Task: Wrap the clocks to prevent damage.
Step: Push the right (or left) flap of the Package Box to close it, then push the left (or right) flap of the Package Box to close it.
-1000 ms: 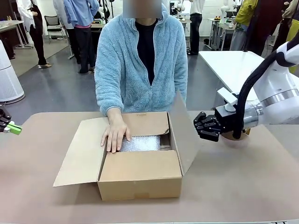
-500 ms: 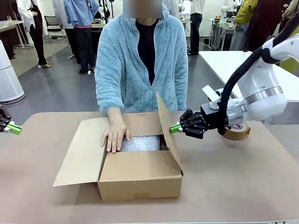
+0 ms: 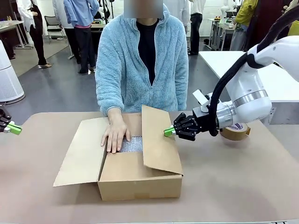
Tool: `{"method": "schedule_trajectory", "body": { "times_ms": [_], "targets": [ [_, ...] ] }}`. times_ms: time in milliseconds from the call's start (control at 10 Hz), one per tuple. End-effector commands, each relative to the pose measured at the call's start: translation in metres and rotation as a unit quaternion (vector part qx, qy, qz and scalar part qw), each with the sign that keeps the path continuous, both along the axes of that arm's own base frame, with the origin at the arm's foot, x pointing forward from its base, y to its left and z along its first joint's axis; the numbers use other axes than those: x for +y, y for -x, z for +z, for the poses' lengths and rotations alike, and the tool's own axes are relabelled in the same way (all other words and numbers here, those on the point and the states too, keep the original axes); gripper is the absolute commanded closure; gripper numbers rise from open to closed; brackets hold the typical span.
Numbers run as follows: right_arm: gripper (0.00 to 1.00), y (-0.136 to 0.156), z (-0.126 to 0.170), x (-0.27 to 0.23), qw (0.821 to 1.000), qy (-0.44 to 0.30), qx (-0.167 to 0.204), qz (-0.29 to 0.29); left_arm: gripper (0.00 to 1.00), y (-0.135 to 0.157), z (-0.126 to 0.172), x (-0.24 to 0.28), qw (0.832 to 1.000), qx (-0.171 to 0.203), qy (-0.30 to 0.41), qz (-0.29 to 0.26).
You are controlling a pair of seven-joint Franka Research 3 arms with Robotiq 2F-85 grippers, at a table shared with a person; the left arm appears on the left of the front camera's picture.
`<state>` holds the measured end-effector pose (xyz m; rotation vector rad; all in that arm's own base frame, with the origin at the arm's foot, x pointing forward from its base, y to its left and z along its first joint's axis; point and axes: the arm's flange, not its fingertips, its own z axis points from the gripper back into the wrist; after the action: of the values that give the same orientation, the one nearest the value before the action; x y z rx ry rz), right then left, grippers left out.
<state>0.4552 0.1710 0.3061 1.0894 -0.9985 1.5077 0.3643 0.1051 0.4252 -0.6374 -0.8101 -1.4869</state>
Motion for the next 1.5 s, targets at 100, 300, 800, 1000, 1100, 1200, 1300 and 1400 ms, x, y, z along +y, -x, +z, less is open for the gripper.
{"method": "schedule_trajectory", "body": {
  "times_ms": [100,300,800,1000,1100,1200,1300,1400],
  "targets": [
    [0.99,-0.009,-0.017,0.011,0.999,0.026,0.019,-0.003,1.0,0.0,0.002,0.001,1.0,0.001,0.005,0.001],
    [0.99,-0.011,-0.028,0.006,0.999,0.038,0.018,-0.002,1.0,0.0,0.002,0.001,1.0,0.001,0.005,0.001],
    [0.99,-0.004,-0.016,0.004,1.0,0.01,0.015,-0.001,1.0,0.0,0.002,0.001,1.0,0.001,0.005,0.001],
    [0.99,-0.004,-0.016,0.004,1.0,0.01,0.015,-0.001,1.0,0.0,0.002,0.001,1.0,0.001,0.005,0.001],
    [0.99,-0.004,-0.016,0.004,1.0,0.01,0.015,-0.001,1.0,0.0,0.002,0.001,1.0,0.001,0.005,0.001],
    [0.99,-0.004,-0.016,0.004,1.0,0.01,0.015,-0.001,1.0,0.0,0.002,0.001,1.0,0.001,0.005,0.001],
    [0.99,-0.004,-0.016,0.004,1.0,0.01,0.015,-0.001,1.0,0.0,0.002,0.001,1.0,0.001,0.005,0.001],
    [0.99,-0.004,-0.016,0.004,1.0,0.01,0.015,-0.001,1.0,0.0,0.002,0.001,1.0,0.001,0.005,0.001]
  ]
}}
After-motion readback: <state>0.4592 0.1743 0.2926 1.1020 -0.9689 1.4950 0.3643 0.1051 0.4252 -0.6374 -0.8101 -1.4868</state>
